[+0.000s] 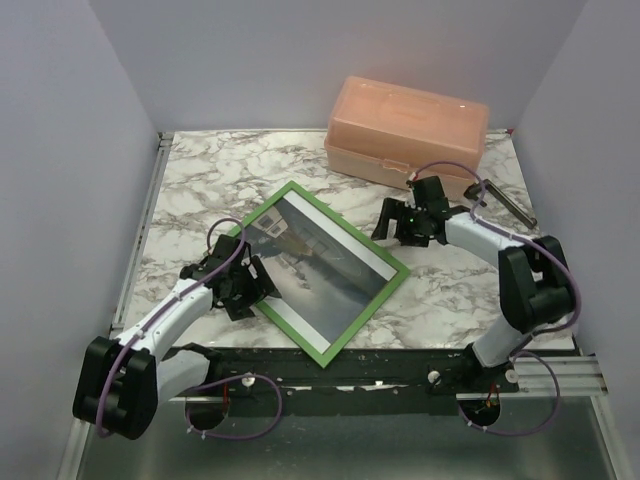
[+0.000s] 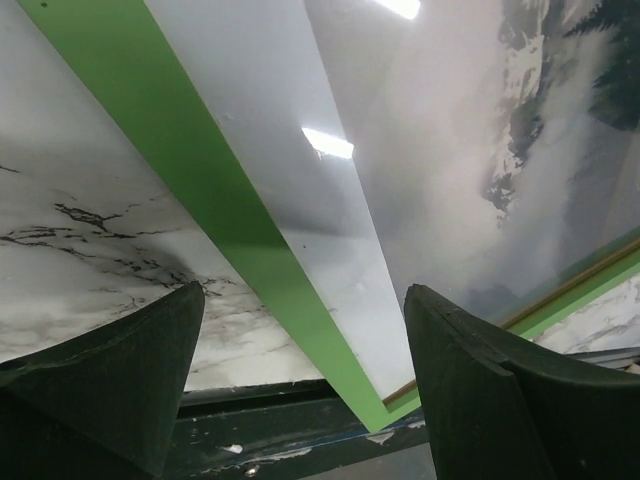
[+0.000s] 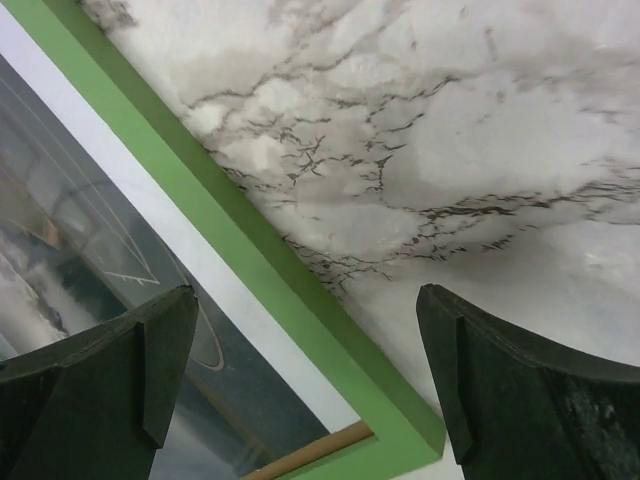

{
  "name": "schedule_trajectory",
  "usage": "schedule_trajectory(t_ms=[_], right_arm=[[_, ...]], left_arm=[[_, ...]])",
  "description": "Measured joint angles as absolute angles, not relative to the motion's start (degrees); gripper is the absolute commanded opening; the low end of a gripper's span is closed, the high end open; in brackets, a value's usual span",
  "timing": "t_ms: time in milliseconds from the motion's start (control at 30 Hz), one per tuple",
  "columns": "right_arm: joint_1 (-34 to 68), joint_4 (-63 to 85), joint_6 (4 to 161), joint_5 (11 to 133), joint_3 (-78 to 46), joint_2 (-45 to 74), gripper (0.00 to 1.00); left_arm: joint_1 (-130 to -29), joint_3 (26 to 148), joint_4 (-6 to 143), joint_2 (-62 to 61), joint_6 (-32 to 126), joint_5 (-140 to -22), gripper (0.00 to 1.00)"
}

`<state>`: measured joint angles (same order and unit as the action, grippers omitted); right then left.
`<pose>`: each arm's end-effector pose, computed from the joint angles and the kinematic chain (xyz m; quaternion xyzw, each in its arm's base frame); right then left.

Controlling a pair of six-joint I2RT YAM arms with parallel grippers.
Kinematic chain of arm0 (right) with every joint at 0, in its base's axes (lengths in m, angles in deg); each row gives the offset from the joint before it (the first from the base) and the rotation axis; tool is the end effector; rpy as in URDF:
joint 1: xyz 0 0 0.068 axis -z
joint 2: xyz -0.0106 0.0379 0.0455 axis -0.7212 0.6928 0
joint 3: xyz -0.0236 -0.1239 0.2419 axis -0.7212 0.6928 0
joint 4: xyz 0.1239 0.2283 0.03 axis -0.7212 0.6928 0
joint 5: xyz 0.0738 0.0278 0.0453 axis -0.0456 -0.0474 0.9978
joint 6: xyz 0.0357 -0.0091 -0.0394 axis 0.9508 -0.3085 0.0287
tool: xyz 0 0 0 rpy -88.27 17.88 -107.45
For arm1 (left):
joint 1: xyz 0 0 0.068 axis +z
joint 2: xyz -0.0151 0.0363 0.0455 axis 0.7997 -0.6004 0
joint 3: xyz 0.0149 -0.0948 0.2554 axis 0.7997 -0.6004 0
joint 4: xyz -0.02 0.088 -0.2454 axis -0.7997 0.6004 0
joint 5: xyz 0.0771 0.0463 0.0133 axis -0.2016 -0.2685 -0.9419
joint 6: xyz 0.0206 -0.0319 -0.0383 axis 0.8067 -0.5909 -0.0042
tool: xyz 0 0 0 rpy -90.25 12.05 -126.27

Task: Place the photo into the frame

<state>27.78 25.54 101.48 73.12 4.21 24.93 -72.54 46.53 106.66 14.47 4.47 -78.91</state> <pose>0.3099 0.1087 0.1969 0.0360 0.9392 0.1946 0.2807 0.1676 -0.0659 0.1771 -0.2694 0.9350 -0.1980 0.1184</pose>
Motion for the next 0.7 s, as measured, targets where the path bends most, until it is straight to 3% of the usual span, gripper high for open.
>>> schedule_trajectory(t_ms=[267,700], right_arm=[[28.04,25.65,100.15,82.69,2.33,32.45,1.0],[26.62,24.41,97.4,83.76,12.69,23.64,1.0]], left_arm=[[-70.27,44.96,100.04,9.29,3.07,-75.28,0.69],[-69.57,51.62,101.46,-1.72,4.82,-71.76,0.69]])
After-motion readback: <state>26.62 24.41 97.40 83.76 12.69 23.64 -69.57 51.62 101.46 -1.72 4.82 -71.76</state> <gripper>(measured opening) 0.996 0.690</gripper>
